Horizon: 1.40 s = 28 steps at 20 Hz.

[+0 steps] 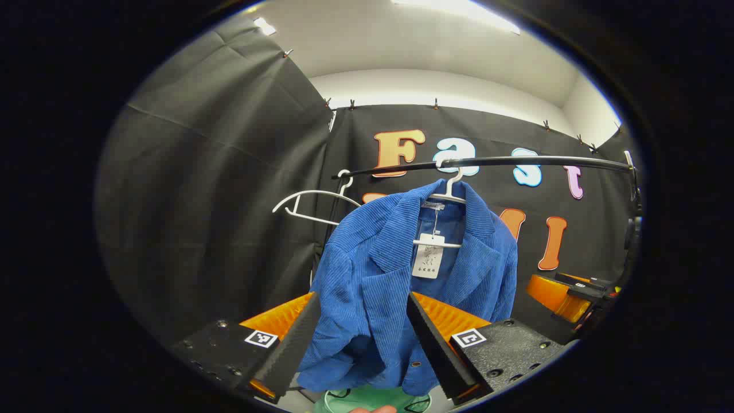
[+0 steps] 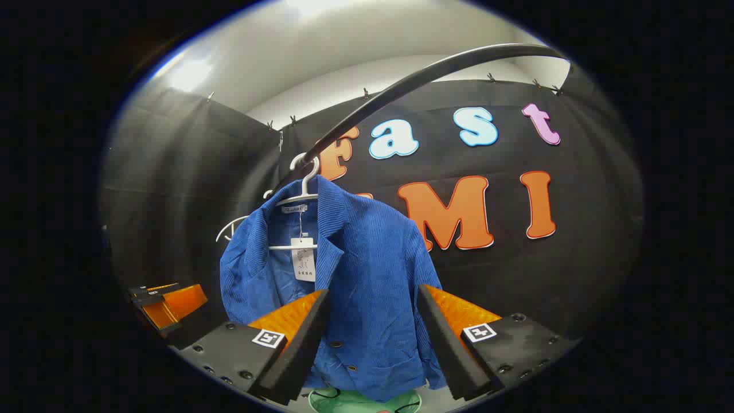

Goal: Grasp the clothes on the hanger with both hands and then place them into the laundry hamper below.

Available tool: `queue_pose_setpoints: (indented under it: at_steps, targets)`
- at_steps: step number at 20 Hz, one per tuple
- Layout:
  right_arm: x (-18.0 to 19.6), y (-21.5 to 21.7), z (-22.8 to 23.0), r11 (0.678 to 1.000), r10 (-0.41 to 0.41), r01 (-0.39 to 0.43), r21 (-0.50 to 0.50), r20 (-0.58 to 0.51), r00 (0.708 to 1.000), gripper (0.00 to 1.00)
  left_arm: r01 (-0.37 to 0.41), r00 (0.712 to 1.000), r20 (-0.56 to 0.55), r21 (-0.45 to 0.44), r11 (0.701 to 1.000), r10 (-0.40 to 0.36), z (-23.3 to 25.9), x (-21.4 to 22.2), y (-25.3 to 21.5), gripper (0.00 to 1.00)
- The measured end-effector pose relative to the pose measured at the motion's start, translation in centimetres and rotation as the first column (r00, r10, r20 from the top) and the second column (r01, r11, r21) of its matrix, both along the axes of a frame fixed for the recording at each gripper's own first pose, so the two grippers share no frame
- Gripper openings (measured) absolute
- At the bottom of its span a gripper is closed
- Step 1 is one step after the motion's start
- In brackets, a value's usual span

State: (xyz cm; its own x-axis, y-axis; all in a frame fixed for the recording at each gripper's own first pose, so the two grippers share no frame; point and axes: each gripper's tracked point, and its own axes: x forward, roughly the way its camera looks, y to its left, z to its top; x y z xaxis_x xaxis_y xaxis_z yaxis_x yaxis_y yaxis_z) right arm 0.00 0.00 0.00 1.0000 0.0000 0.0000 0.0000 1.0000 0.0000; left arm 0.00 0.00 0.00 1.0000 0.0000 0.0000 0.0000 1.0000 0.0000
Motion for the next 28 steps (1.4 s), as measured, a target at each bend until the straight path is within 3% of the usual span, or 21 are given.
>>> queue_pose_setpoints:
  at_steps: [3,4,15,16,26,27,28]
  targets:
    - [0.1,0.3,0.3,1.0,0.01,-0.01,-0.009,0.017,1.0,0.98,-0.021,1.0,0.009,0.018,1.0,0.021,0.2,-0.1,0.4,0.95]
    - [0.1,0.4,0.3,1.0,0.014,-0.014,-0.009,0.02,1.0,0.89,-0.025,1.0,0.008,0.019,1.0,0.025,0.2,0.0,0.5,0.92]
    - [0.2,-0.7,-0.4,1.0,0.007,-0.007,0.029,-0.001,1.0,0.89,-0.041,0.999,-0.015,0.016,0.999,0.042,-0.4,-0.2,0.7,0.93]
    - [0.2,-0.8,-0.4,0.999,0.005,-0.004,0.032,-0.002,1.0,0.97,-0.044,0.999,-0.015,0.02,0.999,0.044,-0.4,-0.2,0.8,0.95]
    - [0.1,-0.6,0.0,1.0,0.004,-0.004,0.006,0.016,1.0,0.98,-0.059,0.998,-0.015,0.021,0.998,0.059,-0.2,-0.7,1.9,0.95]
    - [0.3,-0.5,0.3,1.0,0.004,-0.004,-0.009,0.025,1.0,0.89,-0.059,0.998,-0.014,0.02,0.998,0.059,-0.3,-0.7,2.0,0.95]
    - [0.5,-0.3,0.8,1.0,0.007,-0.006,-0.026,0.038,0.999,0.89,-0.058,0.998,-0.017,0.018,0.998,0.058,-0.3,-0.7,2.1,0.95]
